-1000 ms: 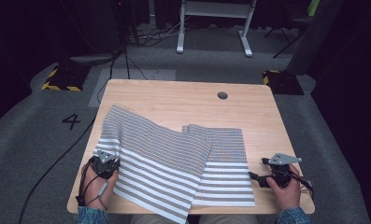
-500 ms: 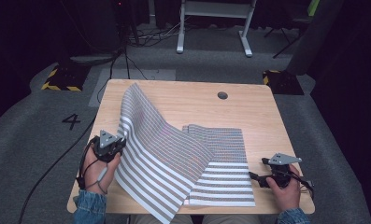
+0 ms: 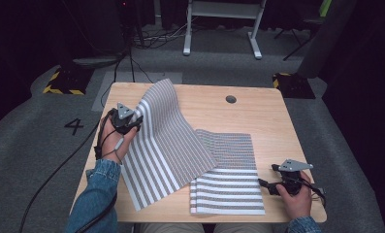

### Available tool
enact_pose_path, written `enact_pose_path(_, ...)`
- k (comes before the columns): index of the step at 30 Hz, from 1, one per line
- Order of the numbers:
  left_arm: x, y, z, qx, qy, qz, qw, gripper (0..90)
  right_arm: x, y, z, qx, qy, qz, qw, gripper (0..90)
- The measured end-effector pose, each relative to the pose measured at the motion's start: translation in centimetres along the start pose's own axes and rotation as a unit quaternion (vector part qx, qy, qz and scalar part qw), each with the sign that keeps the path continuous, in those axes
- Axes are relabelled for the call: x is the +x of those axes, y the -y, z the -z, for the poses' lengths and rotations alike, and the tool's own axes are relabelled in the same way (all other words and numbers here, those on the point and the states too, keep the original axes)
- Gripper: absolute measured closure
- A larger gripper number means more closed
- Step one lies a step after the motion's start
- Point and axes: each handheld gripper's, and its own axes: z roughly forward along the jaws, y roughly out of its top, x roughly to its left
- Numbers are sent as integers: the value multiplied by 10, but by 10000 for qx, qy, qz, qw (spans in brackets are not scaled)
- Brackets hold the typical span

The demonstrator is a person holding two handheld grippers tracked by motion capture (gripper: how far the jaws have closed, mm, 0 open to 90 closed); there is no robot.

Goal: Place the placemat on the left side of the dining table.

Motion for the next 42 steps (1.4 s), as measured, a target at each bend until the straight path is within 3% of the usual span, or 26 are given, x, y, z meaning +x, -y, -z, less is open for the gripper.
enact_pose_path(2,-2,-1,0,-49,29,36,10000,481,0,0,0,-5,-2,-2,10000,136)
enact_pose_path(3,-8,-1,2,-112,113,110,9998,406,0,0,0,-5,-1,-1,10000,136)
enact_pose_path(9,-29,8,24,-67,367,175,9991,369,0,0,0,-4,-2,-1,10000,136)
enact_pose_path(10,-41,15,37,-14,480,201,9986,366,0,0,0,-3,-2,0,10000,136)
enact_pose_path(14,-69,38,61,126,766,315,9965,351,0,0,0,0,3,3,10000,135)
enact_pose_path(15,-69,38,61,126,766,315,9965,348,0,0,0,0,3,3,10000,135)
enact_pose_path(17,-85,57,71,347,922,382,9944,347,0,0,0,9,4,6,10000,136)
enact_pose_path(19,-93,63,75,637,979,196,9930,340,0,0,0,5,3,5,10000,136)
enact_pose_path(21,-95,66,77,684,994,199,9925,334,0,0,0,3,1,5,10000,136)
enact_pose_path(24,-104,82,78,992,1085,229,9889,316,0,0,0,3,1,6,10000,136)
enact_pose_path(25,-104,82,78,992,1085,229,9889,316,0,0,0,1,0,4,10000,136)
enact_pose_path(26,-108,91,78,1188,1105,185,9866,313,0,0,0,4,0,5,10000,136)
enact_pose_path(27,-108,91,78,1188,1105,185,9866,309,0,0,0,4,-1,4,10000,136)
enact_pose_path(28,-112,100,77,1392,1131,175,9836,301,0,0,0,4,-1,4,10000,136)
enact_pose_path(34,-121,116,74,1681,1158,319,9784,283,0,0,0,-1,-7,-3,10000,135)
enact_pose_path(37,-124,118,75,1667,1046,259,9801,272,0,0,0,2,-3,2,10000,135)
enact_pose_path(38,-128,119,76,1626,921,87,9824,290,0,0,0,4,-3,3,10000,135)
enact_pose_path(42,-128,123,76,1505,950,129,9840,295,0,0,0,0,-5,1,10000,135)
